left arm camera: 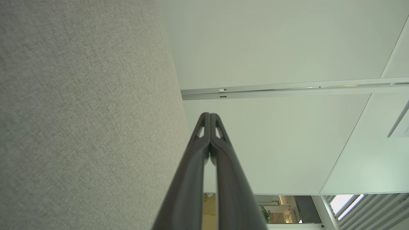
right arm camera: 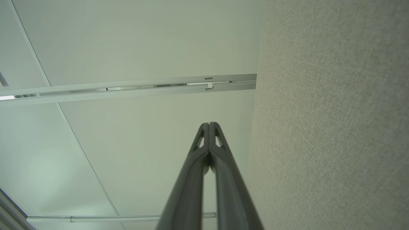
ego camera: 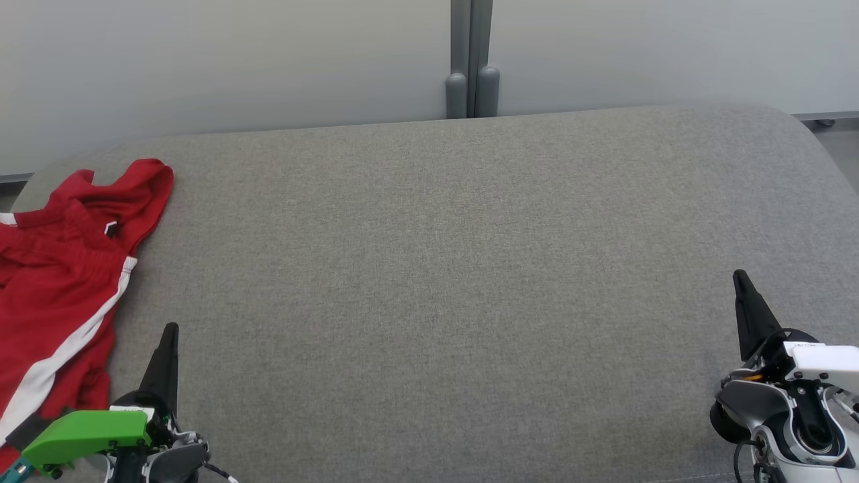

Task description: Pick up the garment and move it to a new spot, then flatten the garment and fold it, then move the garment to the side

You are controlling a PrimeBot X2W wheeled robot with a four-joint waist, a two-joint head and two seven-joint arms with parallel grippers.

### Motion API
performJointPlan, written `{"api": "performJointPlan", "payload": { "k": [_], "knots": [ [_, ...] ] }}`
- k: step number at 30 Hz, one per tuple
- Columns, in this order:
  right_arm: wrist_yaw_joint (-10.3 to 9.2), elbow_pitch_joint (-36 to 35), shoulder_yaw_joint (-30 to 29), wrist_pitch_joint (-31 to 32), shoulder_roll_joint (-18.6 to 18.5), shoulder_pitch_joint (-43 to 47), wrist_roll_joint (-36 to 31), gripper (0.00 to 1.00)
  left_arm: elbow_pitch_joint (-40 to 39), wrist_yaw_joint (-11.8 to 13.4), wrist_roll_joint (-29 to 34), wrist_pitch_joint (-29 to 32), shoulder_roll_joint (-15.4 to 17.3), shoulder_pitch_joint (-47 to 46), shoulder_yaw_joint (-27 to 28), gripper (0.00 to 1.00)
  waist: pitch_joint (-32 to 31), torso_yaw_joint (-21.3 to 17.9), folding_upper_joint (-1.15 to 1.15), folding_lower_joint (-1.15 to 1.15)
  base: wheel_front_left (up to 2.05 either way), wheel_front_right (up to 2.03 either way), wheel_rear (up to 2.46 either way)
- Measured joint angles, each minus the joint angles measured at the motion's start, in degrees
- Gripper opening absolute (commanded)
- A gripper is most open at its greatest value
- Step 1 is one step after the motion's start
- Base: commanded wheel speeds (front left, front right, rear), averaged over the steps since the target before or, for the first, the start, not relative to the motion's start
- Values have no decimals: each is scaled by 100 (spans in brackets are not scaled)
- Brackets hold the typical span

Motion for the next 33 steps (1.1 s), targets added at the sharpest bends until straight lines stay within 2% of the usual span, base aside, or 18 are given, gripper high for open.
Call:
{"api": "performJointPlan", "payload": {
  "k": [11,12,13,14,15,16,27,33],
  "knots": [
    [0,0,-3,0,0,0,-3,0,0,0,0,21,-1,0,7,0,0,0,0,0,0,0,0],
    [-10,23,1,-1,4,12,-2,100,30,2,-3,23,-9,9,5,100,0,0,0,0,0,0,0],
    [-21,80,8,-1,21,41,-1,0,85,3,-3,23,-32,43,1,0,0,0,0,0,0,0,0],
    [-23,142,18,-1,45,97,-1,100,148,3,-4,23,-62,92,-8,100,-1,-1,0,0,0,0,0],
    [-24,210,25,-1,75,165,-1,0,220,3,-4,23,-90,149,-16,0,-1,-1,0,0,0,0,0],
    [-24,274,30,-1,107,233,-1,100,282,4,-5,23,-114,207,-26,100,-2,-1,0,0,0,0,0],
    [-24,312,207,-163,167,353,-141,100,231,5,37,-135,-176,305,-135,100,-12,-6,1,0,0,0,0],
    [-27,248,274,-264,167,350,-494,100,138,7,379,-256,-175,305,-207,100,-20,-12,0,0,0,0,0]
  ]
}}
